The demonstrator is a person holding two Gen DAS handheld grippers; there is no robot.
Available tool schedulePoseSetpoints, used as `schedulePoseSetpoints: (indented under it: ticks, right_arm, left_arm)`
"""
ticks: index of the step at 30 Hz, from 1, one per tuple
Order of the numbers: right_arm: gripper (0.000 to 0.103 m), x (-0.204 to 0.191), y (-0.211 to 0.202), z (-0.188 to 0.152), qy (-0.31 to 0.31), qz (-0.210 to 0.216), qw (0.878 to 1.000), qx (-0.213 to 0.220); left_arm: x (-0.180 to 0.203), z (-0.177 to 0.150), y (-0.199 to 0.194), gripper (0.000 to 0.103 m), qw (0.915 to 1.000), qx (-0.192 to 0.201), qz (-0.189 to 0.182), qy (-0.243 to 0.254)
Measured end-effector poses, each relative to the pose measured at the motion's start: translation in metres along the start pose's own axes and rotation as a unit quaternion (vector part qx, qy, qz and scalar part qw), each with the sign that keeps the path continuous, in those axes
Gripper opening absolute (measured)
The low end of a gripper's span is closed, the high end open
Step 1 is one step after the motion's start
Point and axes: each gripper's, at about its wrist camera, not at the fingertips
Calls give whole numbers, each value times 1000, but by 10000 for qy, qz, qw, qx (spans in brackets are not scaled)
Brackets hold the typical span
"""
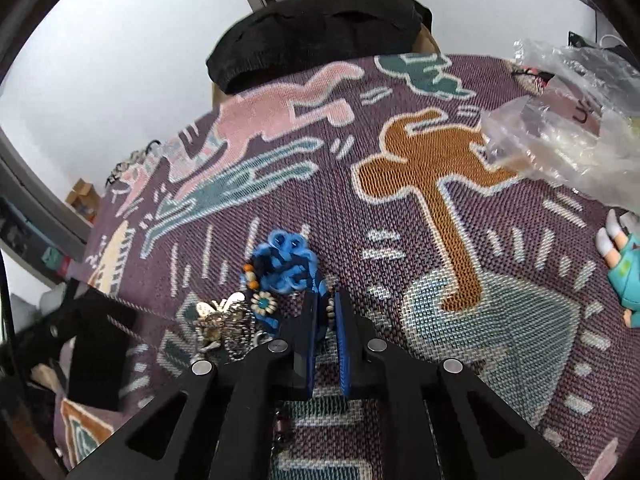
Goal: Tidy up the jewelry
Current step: 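Grasp the silver chain with the left tool while the right tool grasps the blue bracelet, then lift the silver chain with the left tool while the right tool lifts the blue bracelet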
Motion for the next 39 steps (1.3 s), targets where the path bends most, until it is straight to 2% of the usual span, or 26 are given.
schedulePoseSetpoints:
  ticks: [15, 30, 39]
  right_arm:
    - [10, -34, -90, 20, -322, 491, 9950, 814]
    - [10, -78, -162, 25, -703, 951, 9836, 1358]
    - [10, -105, -195, 19, -982, 1105, 9754, 1633]
  left_arm:
    - [22, 43, -98, 2, 9957, 856, 92, 337]
    - [25, 81, -203, 2, 9833, 1684, 485, 496]
    - [21, 89, -253, 2, 9750, 1992, 783, 596]
Point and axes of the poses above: each gripper's, at about its wrist camera, not at the fingertips, and y roughly the way its jaws point, x to its right, z to its top, and after that the axes turned 7 degrees about y, right-handed
